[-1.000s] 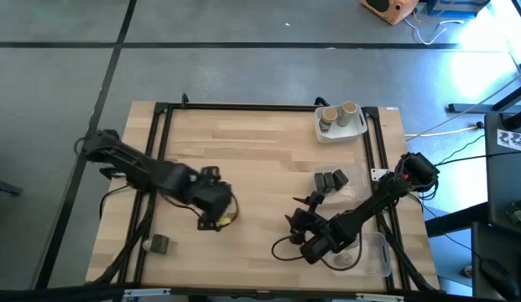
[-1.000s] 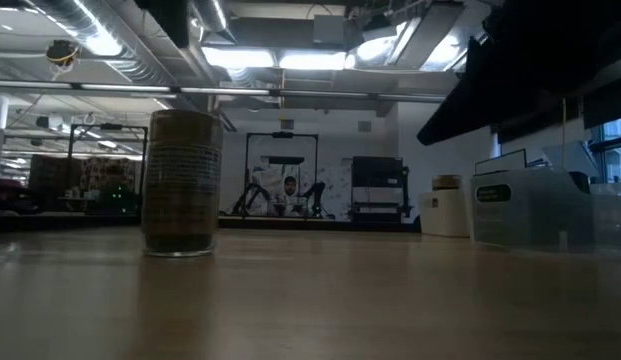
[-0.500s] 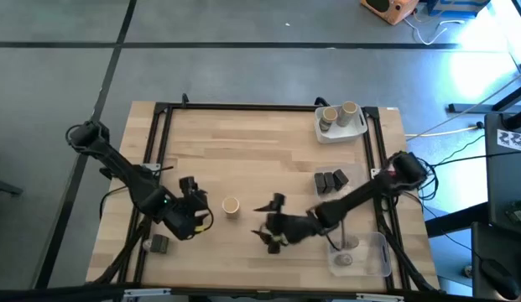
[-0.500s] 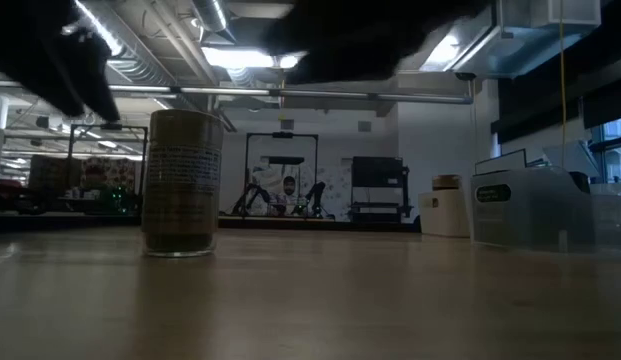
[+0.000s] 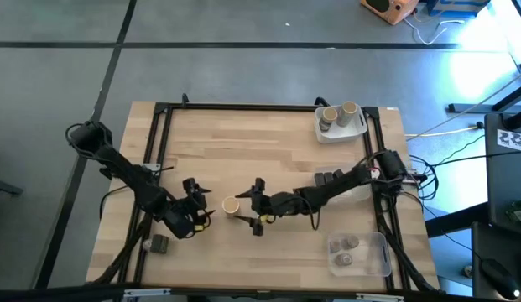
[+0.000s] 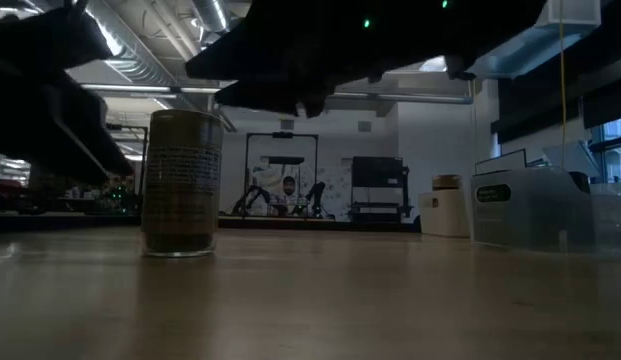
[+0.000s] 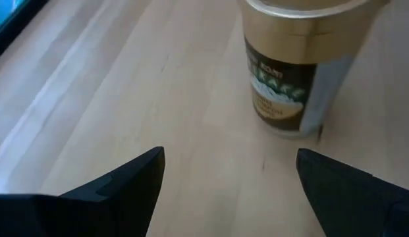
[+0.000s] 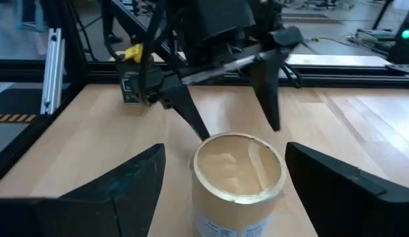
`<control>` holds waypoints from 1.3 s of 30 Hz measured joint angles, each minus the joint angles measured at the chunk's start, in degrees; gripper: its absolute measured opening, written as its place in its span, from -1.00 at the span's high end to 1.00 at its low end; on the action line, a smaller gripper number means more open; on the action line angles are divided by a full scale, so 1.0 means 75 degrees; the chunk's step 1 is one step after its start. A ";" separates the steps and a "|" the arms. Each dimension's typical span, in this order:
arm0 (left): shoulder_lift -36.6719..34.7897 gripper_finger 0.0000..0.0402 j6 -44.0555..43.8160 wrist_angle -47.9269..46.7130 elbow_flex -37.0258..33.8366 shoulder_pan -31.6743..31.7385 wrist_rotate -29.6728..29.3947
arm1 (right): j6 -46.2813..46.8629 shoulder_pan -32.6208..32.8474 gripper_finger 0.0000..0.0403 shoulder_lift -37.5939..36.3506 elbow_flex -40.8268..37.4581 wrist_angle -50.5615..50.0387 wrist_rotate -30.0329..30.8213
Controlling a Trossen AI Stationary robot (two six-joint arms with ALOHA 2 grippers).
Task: Sort spices by type
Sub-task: Put the brown seasoning bottle into the white bin
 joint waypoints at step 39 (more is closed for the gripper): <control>0.0029 -0.63 0.1666 0.3601 -0.0963 0.0931 -0.0132 | -0.0476 -0.0217 -0.66 0.0975 0.1580 -0.0604 -0.0441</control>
